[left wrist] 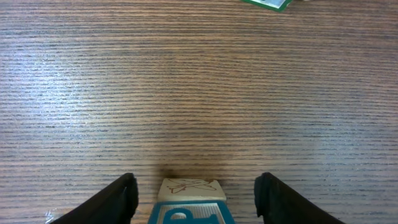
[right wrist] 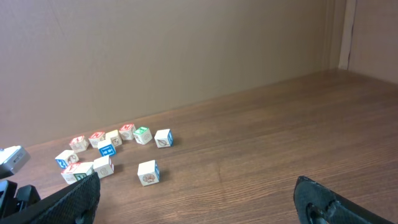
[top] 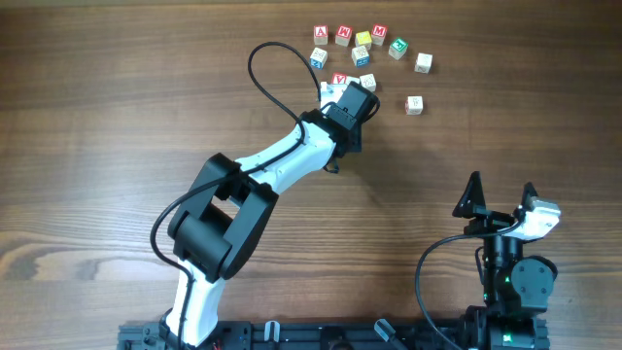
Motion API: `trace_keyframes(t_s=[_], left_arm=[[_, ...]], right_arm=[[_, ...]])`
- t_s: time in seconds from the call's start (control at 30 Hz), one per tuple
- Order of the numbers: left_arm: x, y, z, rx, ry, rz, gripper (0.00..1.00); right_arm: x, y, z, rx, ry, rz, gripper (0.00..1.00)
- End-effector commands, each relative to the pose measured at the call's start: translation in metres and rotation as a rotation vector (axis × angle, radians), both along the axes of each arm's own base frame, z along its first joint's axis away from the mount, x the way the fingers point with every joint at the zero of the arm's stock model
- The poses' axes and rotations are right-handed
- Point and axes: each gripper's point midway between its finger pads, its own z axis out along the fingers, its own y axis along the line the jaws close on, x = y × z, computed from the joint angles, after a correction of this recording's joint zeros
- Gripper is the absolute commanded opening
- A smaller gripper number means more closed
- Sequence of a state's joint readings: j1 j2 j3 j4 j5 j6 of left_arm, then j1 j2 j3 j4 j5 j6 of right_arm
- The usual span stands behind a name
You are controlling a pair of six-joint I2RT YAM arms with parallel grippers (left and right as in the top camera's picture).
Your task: Form a tower
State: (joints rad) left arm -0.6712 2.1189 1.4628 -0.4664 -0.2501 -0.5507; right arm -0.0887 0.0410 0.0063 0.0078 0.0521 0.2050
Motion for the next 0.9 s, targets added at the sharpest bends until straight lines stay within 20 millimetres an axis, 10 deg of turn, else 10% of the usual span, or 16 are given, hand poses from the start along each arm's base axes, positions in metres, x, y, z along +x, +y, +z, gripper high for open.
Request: trace_keyframes(t_s=[0.0, 0.5, 0.63, 0.87], left_arm=[[0.0065, 0.0020, 0.0011, 0.007, -0.019, 0.009, 0.56], [0.0084, 0.0006, 0.0023, 0.000, -0.028, 0.009, 0.47], [0.0069, 0.0018, 0.0015, 0.005, -0.021, 0.010, 0.73], [-0.0014, 0.0045, -0.0031, 0.012, 0.020, 0.012, 0.70]], right_arm=[[-0.0001, 0.0006, 0.0013, 0.006, -0.007, 0.005, 0.99], [-0.0001, 0.0006, 0.0013, 0.007, -0.007, 0.005, 1.00], [-0.0001, 0.0006, 0.0013, 0.006, -0.007, 0.005, 1.00], [-0.0001, 0.0006, 0.0013, 0.007, -0.007, 0.005, 1.00]])
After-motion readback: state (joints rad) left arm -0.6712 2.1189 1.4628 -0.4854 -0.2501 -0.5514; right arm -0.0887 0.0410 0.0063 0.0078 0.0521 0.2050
